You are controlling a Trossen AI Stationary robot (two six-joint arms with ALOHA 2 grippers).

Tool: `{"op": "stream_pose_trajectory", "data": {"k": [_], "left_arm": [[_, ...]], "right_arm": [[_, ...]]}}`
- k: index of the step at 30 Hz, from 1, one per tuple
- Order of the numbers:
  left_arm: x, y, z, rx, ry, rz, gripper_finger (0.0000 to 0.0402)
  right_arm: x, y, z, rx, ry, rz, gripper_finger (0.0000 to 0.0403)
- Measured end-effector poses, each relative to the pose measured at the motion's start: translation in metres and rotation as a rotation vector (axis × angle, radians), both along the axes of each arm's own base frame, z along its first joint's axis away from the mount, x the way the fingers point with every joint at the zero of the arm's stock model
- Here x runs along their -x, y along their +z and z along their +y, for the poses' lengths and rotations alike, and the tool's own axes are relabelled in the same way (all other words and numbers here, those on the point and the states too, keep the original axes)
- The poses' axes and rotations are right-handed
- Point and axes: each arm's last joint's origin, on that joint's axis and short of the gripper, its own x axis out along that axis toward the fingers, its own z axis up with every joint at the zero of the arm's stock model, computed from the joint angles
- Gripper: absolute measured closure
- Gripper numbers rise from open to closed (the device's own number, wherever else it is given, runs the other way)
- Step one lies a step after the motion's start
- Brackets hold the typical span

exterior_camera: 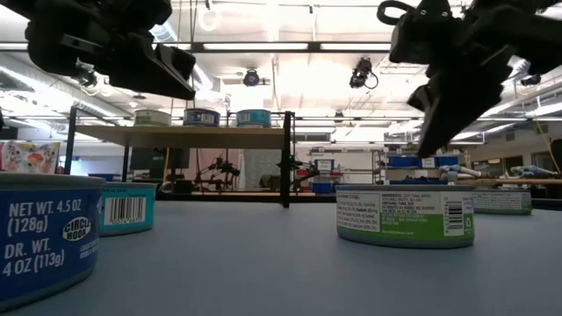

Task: Stack canned seafood by type on shelf
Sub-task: Put the blue tuna can on the shelf aligned with the other blue tuna cans

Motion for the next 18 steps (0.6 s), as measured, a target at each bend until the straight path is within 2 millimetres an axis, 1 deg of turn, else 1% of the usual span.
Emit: {"op": "stream_pose_trajectory", "data": {"k": [5,11,14,18], "left_arm": [[0.001,0.000,-0.004,0.005,-0.026,0.002,0.0401],[0.001,0.000,-0.004,0.023,-0.018,0.006,0.0401],[0.001,-0.001,-0.005,0.030,-0.024,0.015,0.0401],[0.002,-0.001,-0.006,0.053,-0.071,0.026,0.0401]], "right_arm": [[0.006,0.014,0.007,0.009,-0.016,0.105,0.0379],[0.011,0.031,0.015,-0.046,-0.043,0.195,0.0364],[0.015,0.034,0.018,-0.093,-0.048,0.247,0.0357],[0.022,0.032,0.021,-0.130,-0.052,0.330,0.0346]]}}
